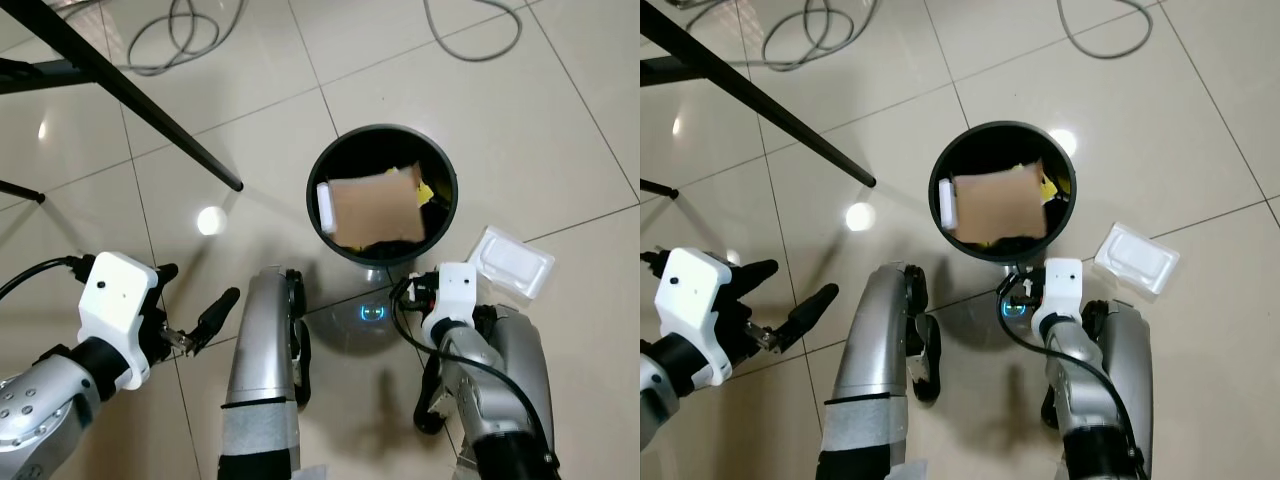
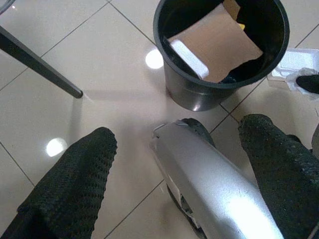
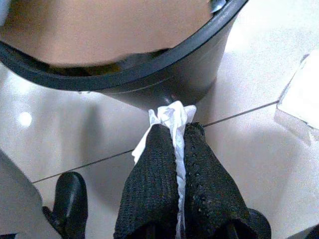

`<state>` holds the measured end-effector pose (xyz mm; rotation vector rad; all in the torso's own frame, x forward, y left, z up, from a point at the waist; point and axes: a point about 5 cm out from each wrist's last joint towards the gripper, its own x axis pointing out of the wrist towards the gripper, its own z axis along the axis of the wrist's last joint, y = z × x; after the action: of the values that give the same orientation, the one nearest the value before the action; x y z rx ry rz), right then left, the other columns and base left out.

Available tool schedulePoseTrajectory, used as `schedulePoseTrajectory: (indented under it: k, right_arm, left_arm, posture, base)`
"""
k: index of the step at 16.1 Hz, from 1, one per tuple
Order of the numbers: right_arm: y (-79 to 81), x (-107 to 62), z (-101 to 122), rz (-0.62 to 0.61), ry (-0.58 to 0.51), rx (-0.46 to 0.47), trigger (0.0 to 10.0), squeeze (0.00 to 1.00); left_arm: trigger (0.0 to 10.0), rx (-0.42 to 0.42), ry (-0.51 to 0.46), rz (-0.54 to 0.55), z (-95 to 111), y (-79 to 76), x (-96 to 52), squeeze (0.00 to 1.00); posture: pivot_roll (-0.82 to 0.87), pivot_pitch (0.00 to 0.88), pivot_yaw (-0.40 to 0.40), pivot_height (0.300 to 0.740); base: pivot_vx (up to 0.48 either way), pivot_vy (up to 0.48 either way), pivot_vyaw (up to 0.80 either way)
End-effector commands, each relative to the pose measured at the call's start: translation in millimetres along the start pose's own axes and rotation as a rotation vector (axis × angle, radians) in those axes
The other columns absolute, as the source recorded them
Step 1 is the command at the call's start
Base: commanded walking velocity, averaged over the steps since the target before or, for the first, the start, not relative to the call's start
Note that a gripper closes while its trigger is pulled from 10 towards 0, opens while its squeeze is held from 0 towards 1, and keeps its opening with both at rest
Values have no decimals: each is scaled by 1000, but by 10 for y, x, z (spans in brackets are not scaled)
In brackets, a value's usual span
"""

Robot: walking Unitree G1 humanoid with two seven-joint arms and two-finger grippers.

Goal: Picking trash to rubbish bin

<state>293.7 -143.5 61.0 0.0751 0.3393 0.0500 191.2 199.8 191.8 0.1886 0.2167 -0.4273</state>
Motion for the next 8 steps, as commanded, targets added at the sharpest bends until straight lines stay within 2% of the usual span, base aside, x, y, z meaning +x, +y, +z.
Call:
schedulePoseTrajectory:
  k: [1, 3, 5, 8]
  right_arm:
    - [14, -87, -162, -7, 66, 2, 10000, 0]
    - [12, -97, -141, -15, 72, 7, 10000, 0]
    - [34, -85, 25, -15, 25, -15, 10000, 0]
    - [-66, -87, 127, -79, -16, -41, 10000, 0]
  left_arm:
    - [10000, -15, 38, -1, -76, 10, -8, 0]
    - [10000, -14, 36, -4, -77, 9, 2, 0]
    - [10000, -14, 34, -10, -78, 0, 14, 0]
    - [10000, -15, 31, -14, -71, -5, 23, 0]
  posture:
    - [414, 608, 223, 524]
    - [413, 604, 226, 524]
    - [406, 600, 227, 524]
    - [405, 606, 232, 524]
  base:
    - [0, 0, 0]
    - [0, 0, 0]
    - [0, 0, 0]
    - [0, 0, 0]
